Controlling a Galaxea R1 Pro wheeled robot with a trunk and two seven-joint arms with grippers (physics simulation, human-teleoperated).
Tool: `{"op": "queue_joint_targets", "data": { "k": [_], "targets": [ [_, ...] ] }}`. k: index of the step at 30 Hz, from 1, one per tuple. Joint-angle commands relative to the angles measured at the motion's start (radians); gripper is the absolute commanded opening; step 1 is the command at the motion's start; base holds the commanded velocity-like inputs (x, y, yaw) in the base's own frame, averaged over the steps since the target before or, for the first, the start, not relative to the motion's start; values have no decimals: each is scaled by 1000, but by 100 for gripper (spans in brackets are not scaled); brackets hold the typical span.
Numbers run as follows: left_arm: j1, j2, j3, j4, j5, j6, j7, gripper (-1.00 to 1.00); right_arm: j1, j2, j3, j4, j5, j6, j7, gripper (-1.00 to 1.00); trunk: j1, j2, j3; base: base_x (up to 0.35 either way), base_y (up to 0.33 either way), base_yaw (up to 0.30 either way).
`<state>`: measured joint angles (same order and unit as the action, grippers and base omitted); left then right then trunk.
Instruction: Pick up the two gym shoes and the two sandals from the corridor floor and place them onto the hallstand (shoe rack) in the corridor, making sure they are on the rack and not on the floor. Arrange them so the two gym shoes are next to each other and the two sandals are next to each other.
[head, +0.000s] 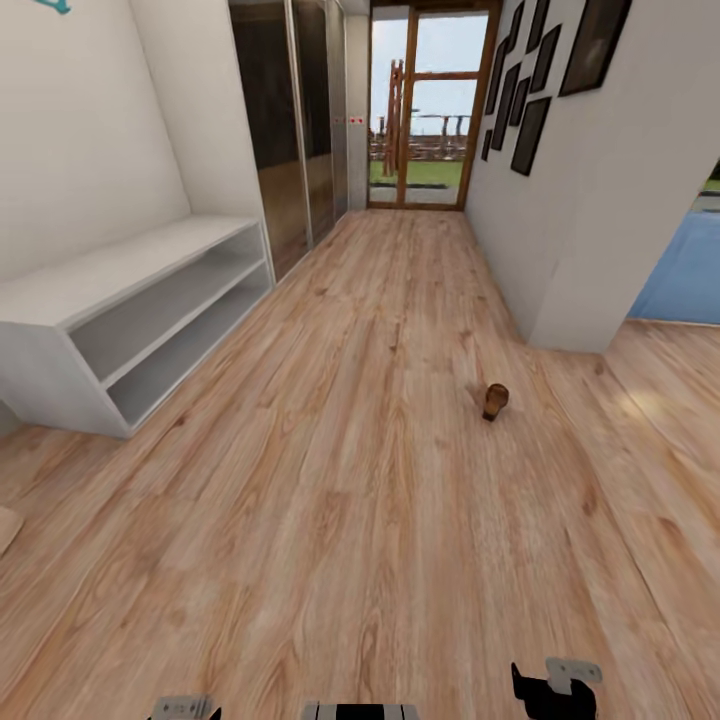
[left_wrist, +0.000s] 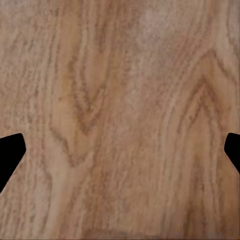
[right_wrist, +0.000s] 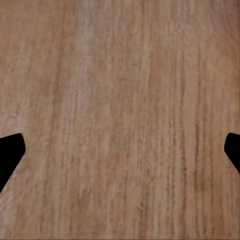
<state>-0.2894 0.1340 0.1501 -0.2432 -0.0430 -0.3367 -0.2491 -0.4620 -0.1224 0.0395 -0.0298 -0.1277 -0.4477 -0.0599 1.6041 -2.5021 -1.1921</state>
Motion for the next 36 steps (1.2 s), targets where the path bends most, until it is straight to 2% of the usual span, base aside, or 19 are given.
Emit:
{"op": "queue_joint_targets", "data": {
  "k": [1, 36],
  "targets": [
    [-1, 0, 9, 1, -5, -2, -7, 100, 0, 0, 5, 1, -9, -3, 0, 100, 0, 0, -1, 340, 0, 0],
    [-1, -1, 9, 1, -5, -2, -7, 100, -1, 4, 5, -1, -10, -2, -3, 100, 0, 0, -1, 340, 0, -1]
  ]
}}
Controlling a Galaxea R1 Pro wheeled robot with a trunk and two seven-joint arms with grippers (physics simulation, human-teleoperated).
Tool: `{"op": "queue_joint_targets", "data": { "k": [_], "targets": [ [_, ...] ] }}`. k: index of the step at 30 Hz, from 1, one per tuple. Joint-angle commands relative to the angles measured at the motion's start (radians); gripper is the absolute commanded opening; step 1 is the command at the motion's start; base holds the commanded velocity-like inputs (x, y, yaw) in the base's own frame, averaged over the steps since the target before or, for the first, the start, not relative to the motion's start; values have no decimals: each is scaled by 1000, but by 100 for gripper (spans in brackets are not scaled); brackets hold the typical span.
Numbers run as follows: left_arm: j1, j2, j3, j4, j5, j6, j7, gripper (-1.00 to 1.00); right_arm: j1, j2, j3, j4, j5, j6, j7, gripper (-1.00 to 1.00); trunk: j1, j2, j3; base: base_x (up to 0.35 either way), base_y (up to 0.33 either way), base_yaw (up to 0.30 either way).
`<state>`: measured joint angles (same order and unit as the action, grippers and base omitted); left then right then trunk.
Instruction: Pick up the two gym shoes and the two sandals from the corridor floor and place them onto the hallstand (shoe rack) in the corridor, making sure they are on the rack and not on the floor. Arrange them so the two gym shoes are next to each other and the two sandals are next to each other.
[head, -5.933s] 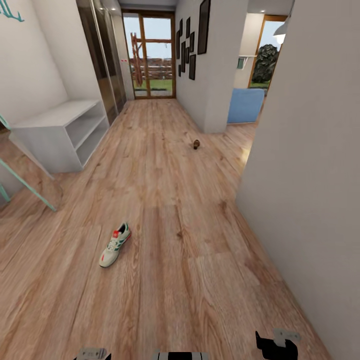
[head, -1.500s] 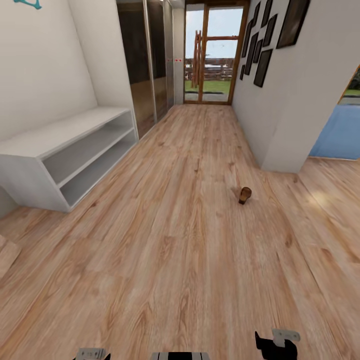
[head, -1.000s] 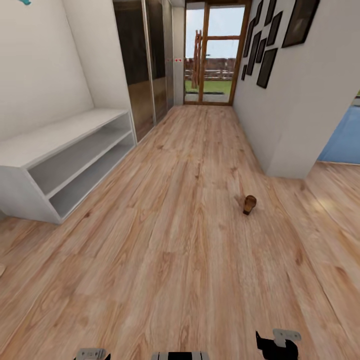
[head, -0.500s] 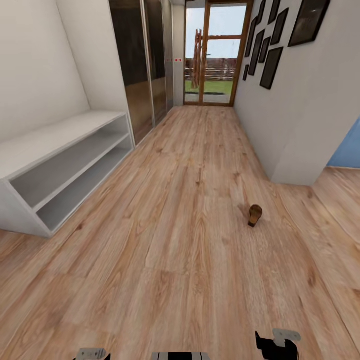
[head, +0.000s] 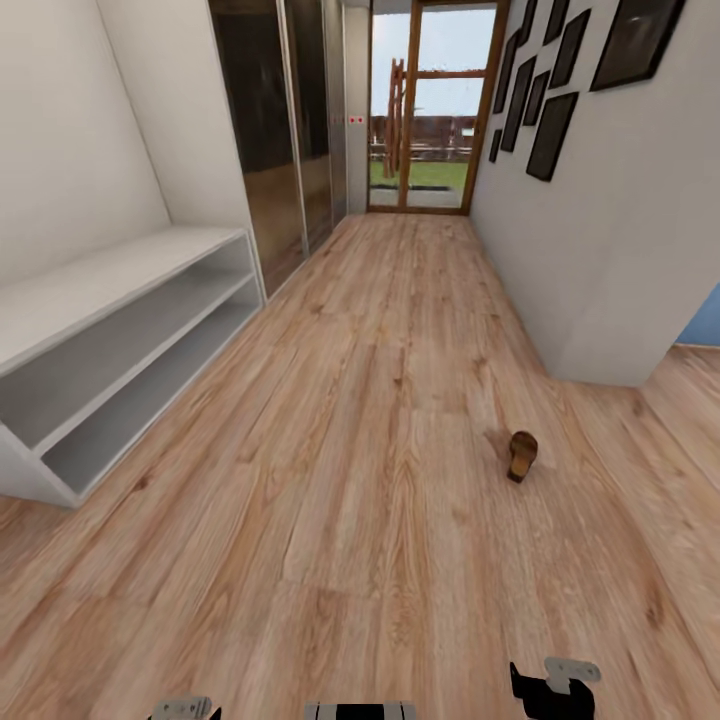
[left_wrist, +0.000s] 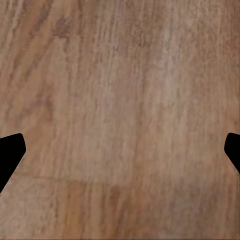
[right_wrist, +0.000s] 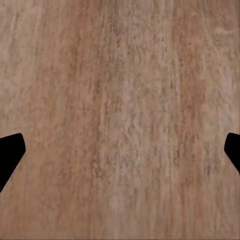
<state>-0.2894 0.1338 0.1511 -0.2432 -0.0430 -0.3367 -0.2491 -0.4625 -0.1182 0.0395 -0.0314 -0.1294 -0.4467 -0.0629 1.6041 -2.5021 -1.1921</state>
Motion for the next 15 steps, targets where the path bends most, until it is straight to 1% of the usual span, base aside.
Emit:
{"op": "queue_joint_targets", "data": {
  "k": [1, 4, 11, 15],
  "targets": [
    [-1, 0, 8, 1, -5, -2, -7, 100, -1, 0, 5, 1, -9, -3, 0, 100, 0, 0, -1, 340, 0, -41],
    [-1, 0, 8, 1, -5, -2, -7, 100, 0, 0, 5, 1, -9, -4, 0, 100, 0, 0, -1, 340, 0, -109],
    [-1, 0, 8, 1, -5, -2, -7, 100, 0, 0, 5, 1, -9, -3, 0, 100, 0, 0, -1, 340, 0, -220],
    [-1, 0, 8, 1, -5, -2, -7, 100, 0, 0, 5, 1, -9, -3, 0, 100, 0, 0, -1, 340, 0, -47]
  ]
}}
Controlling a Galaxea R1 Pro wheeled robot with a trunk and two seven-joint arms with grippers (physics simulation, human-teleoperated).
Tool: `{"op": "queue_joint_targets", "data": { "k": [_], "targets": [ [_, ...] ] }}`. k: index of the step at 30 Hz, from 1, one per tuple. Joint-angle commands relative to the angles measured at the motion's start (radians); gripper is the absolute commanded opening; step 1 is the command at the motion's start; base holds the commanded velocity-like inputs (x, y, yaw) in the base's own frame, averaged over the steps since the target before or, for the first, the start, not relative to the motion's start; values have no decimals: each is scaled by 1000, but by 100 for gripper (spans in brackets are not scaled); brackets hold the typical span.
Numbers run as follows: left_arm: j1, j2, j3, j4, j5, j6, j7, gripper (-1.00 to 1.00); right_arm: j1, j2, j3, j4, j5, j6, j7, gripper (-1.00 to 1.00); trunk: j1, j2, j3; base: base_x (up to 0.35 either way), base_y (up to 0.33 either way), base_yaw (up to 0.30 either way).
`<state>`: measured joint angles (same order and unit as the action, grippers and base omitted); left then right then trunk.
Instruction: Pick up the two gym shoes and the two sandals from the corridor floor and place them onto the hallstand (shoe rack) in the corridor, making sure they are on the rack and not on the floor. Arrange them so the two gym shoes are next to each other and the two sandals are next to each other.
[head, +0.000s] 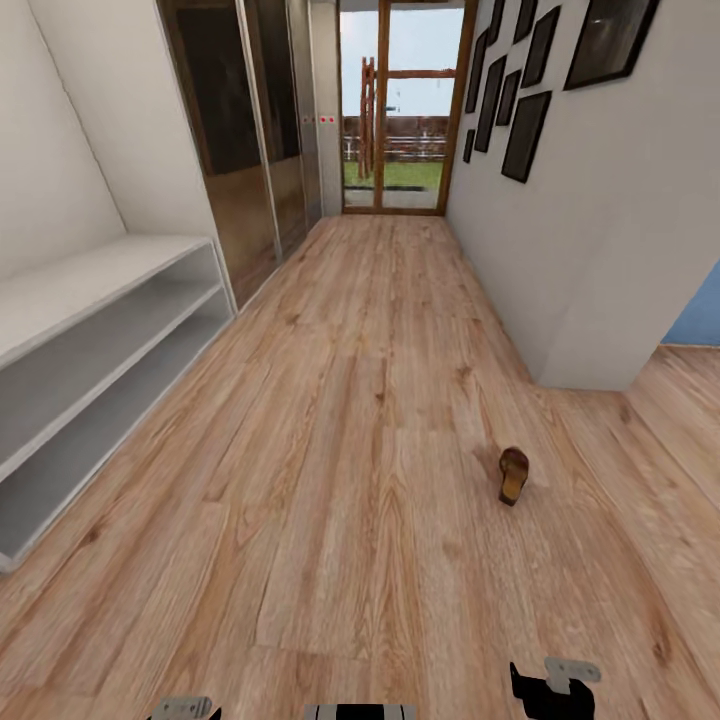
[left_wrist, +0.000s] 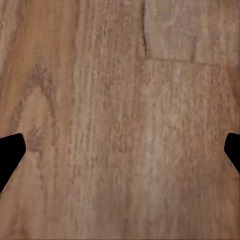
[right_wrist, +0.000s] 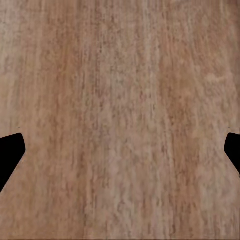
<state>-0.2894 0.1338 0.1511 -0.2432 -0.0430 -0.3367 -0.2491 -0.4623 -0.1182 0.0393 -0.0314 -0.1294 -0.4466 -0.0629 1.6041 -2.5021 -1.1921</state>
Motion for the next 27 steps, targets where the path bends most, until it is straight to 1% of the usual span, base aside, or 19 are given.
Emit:
{"op": "queue_joint_targets", "data": {
  "k": [1, 10, 12, 20, 27],
  "targets": [
    [-1, 0, 8, 1, -5, -2, -7, 100, 0, 0, 5, 1, -9, -3, 0, 100, 0, 0, -1, 340, 0, -18],
    [-1, 0, 8, 1, -5, -2, -7, 100, -1, 0, 5, 1, -9, -4, 0, 100, 0, 0, -1, 340, 0, -5],
    [-1, 0, 8, 1, -5, -2, -7, 100, -1, 0, 5, 1, -9, -4, 0, 100, 0, 0, 0, 327, -38, -136],
    [-1, -2, 8, 1, -5, -2, -7, 100, 0, -1, 4, 1, -9, -3, 0, 100, 0, 0, 3, 254, -161, -236],
    [-1, -2, 8, 0, -5, -2, -7, 100, 0, -1, 4, 1, -9, -3, 0, 100, 0, 0, 7, 119, -251, -266]
  ]
}}
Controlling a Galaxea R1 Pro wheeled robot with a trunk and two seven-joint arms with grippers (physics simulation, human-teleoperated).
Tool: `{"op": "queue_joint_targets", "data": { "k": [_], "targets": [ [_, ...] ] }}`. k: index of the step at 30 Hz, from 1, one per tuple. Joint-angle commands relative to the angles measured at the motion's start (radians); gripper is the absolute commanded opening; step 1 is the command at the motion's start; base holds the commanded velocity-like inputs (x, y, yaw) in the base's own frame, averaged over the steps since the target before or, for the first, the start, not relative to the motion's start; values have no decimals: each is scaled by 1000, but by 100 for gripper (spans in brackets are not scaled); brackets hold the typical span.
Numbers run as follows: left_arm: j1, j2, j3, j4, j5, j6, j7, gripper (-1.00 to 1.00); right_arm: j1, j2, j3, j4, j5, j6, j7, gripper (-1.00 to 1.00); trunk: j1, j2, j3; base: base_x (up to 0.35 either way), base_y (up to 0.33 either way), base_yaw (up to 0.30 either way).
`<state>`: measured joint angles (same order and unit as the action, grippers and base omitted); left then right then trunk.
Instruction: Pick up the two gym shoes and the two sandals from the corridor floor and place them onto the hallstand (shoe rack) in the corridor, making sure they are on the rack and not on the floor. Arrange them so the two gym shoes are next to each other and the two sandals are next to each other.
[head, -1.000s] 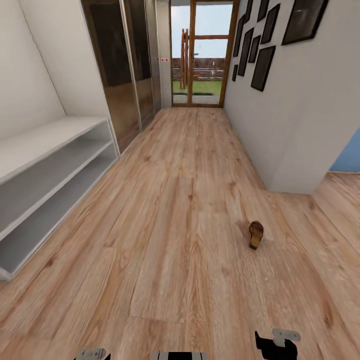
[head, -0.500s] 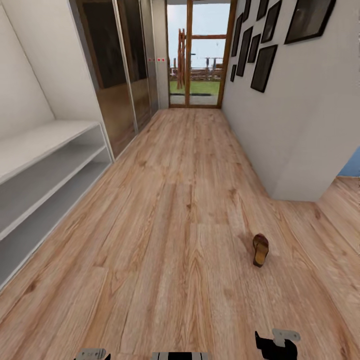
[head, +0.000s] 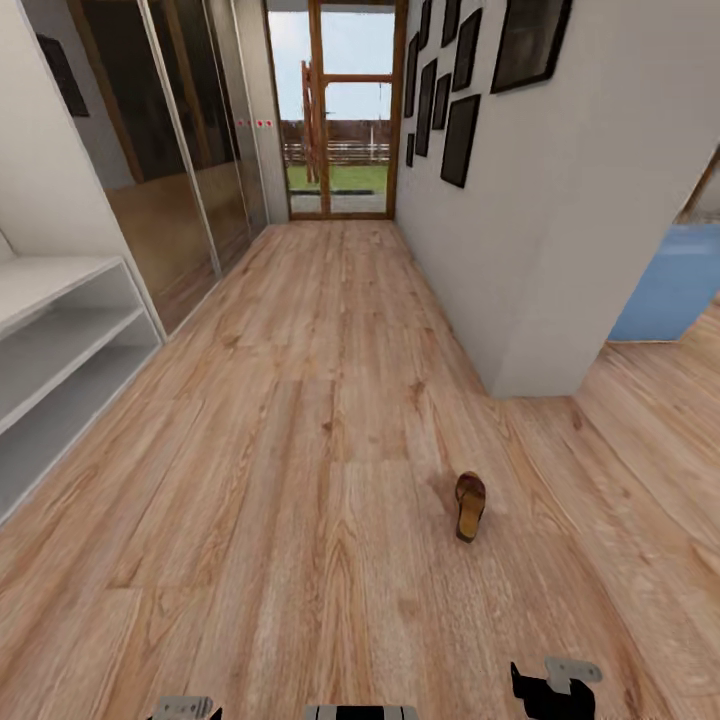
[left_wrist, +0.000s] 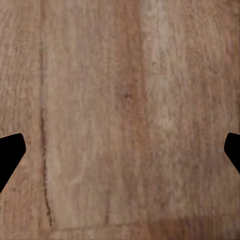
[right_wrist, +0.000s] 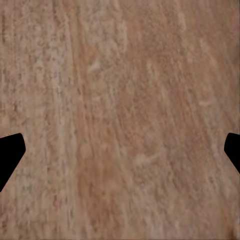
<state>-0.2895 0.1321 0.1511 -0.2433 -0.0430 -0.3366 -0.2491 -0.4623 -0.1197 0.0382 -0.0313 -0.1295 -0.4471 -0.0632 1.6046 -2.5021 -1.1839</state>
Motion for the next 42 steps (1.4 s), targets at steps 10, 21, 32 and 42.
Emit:
{"op": "queue_joint_targets", "data": {
  "k": [10, 21, 32, 42],
  "targets": [
    [0, 1, 8, -1, -5, -2, -6, 100, 0, 0, 5, 1, -9, -3, 0, 100, 0, 0, 5, 14, -235, -268],
    [0, 1, 8, -1, -5, -2, -6, 100, -1, 0, 5, 1, -9, -2, 0, 100, 0, 0, 11, 4, -40, -268],
    [0, 1, 8, -1, -5, -2, -6, 100, 0, 0, 5, 1, -9, -2, 0, 100, 0, 0, 17, 175, -21, -251],
    [0, 1, 8, -1, -5, -2, -6, 100, 0, -2, 5, 1, -9, -4, 1, 100, 0, 0, 17, 132, -38, -39]
  ]
}}
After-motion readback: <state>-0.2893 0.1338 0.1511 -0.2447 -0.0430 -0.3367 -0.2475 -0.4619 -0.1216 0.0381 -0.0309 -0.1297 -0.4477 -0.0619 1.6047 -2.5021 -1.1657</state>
